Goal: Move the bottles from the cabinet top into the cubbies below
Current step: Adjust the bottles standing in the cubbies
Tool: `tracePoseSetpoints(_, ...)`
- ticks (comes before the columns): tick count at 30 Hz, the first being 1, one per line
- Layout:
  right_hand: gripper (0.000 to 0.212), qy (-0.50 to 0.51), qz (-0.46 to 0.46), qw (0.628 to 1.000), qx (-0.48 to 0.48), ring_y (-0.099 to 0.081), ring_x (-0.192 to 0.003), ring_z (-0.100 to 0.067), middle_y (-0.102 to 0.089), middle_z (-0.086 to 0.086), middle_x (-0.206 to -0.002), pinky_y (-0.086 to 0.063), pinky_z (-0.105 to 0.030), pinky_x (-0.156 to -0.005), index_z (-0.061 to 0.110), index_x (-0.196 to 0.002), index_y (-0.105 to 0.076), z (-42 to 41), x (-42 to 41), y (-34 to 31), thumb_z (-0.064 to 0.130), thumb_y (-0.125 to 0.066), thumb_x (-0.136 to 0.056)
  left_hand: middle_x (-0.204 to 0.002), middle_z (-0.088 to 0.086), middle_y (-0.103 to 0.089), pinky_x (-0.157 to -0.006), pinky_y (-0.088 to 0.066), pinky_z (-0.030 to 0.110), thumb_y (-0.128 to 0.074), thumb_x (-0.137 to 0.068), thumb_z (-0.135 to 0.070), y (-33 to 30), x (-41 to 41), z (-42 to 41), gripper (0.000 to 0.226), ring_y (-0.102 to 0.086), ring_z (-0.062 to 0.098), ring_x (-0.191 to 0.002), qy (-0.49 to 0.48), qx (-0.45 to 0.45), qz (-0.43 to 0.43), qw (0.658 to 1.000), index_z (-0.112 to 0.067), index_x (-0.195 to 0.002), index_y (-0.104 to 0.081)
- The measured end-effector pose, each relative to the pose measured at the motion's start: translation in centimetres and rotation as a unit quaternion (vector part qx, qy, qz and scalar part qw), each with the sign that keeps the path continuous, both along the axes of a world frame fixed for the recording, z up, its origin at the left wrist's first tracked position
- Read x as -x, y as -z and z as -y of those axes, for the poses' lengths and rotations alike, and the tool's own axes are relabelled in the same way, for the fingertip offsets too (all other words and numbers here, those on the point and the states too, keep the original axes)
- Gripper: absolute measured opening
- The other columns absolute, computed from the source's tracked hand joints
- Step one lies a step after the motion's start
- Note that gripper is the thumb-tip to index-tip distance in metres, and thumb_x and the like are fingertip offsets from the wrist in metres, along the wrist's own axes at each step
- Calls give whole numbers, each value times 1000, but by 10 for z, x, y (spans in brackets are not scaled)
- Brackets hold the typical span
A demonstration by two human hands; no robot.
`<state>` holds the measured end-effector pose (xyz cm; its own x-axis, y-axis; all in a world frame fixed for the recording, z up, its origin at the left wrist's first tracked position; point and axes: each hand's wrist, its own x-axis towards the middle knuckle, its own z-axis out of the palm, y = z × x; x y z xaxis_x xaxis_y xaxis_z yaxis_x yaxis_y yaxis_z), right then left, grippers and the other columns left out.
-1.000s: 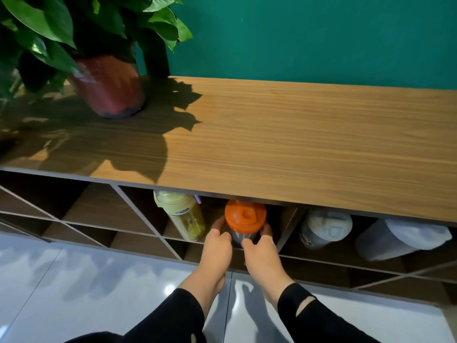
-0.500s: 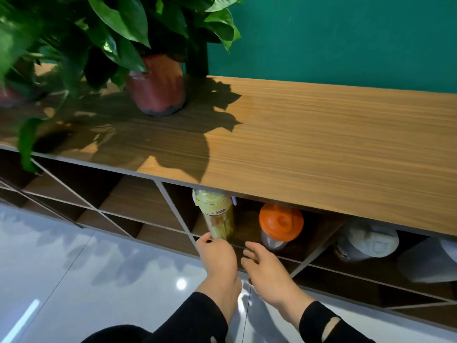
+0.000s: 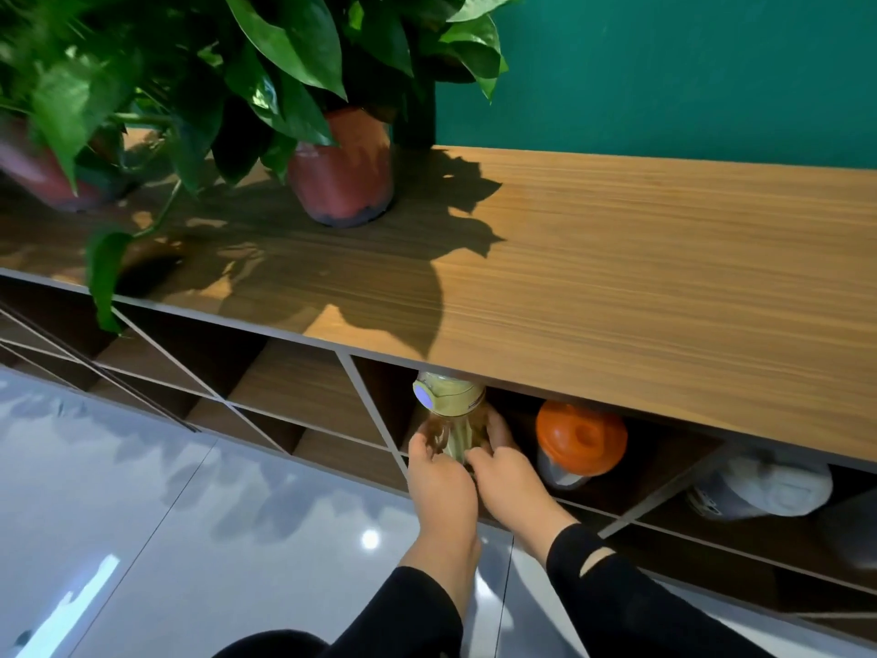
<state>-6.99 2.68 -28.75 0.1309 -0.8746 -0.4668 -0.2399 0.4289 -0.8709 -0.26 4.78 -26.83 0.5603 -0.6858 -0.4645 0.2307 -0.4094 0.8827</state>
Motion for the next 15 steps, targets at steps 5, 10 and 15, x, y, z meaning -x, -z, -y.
tracePoseSetpoints(5, 74, 37, -1, 999, -5, -58, -119, -27, -51, -9, -143, -52, -43, -97, 35, -155, -20, -2, -8, 6, 6, -50, -94, -115, -4, -65, -95, -55, 38, -35, -99, 5, 3, -7, 4, 59, -64, 14, -100, 15, -5, -17, 1000, -24, -150, -38)
tracePoseSetpoints(10, 72, 20, -17, 1000, -3, -60, -107, -24, -53, -12, -142, -53, -33, -84, 35, -156, -19, 2, -3, 9, 6, -48, -97, -114, 6, -69, -96, -57, 46, -32, -98, 3, 5, -2, 3, 56, -67, 19, -102, 28, -28, -33, 999, -26, -144, -45)
tracePoseSetpoints(15, 67, -8, -38, 999, 6, -60, -112, -22, -55, -12, -141, -50, -30, -92, 26, -159, -17, -10, 1, 0, 14, -49, -101, -140, 9, -56, -104, -48, 41, -32, -101, 0, 3, -2, 1, 55, -57, 28, -122, -1, -54, -33, 998, -19, -153, -33)
